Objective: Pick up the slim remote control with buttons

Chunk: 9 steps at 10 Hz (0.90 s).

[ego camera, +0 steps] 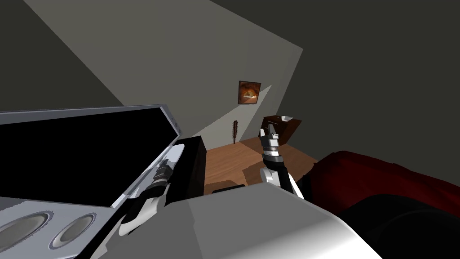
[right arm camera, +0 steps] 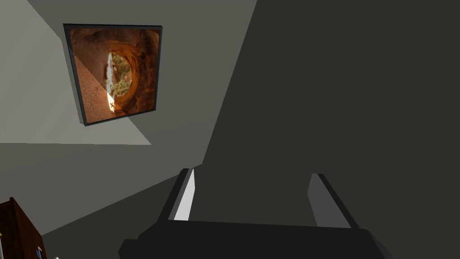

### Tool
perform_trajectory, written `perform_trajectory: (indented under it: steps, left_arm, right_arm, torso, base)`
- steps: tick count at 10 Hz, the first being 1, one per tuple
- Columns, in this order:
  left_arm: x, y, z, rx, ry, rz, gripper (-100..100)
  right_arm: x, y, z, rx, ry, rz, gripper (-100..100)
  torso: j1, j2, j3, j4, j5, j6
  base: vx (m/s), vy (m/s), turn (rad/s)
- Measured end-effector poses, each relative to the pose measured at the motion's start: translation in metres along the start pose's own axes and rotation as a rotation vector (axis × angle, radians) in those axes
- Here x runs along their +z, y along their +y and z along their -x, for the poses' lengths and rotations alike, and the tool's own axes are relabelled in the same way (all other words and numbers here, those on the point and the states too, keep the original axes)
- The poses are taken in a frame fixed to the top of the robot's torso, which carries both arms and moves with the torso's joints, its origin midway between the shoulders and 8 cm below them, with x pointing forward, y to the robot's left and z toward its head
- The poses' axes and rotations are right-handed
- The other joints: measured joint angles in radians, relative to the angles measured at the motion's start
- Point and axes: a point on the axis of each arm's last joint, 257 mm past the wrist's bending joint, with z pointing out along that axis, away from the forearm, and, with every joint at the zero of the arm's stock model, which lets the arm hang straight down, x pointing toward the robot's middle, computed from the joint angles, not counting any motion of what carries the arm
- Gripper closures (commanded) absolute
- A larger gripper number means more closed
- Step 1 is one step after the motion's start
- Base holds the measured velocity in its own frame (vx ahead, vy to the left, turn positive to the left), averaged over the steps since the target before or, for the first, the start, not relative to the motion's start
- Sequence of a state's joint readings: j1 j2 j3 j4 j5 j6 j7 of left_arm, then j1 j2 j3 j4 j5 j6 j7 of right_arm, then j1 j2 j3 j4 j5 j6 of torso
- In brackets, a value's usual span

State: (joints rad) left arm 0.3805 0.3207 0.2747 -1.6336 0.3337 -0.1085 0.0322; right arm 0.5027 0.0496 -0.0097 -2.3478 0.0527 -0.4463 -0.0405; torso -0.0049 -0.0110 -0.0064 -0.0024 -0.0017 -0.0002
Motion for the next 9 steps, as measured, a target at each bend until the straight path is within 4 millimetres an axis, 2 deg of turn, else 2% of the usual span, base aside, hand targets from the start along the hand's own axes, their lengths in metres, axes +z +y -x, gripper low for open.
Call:
perform_trajectory:
  steps: [2,5,9]
  left_arm:
    - [-0.002,0.026,0.008,-0.011,-0.022,0.068,-100]
    - [0.0,0.058,0.034,-0.051,-0.071,0.169,-100]
    - [-0.007,0.1,0.071,-0.097,-0.134,0.298,-100]
  right_arm:
    - [0.0,0.0,0.0,0.0,0.0,0.0,0]
    - [0.0,0.0,0.0,0.0,0.0,0.0,0]
    - [0.0,0.0,0.0,0.0,0.0,0.0,0]
  torso:
    - [0.003,0.006,0.003,0.001,0.0,0.0]
    - [0.002,0.003,0.002,0.001,0.0,0.0]
    - [0.003,0.004,0.002,0.001,0.001,0.0]
  base:
    - [0.078,-0.046,0.006]
    - [0.13,-0.058,0.016]
    - [0.122,-0.037,0.02]
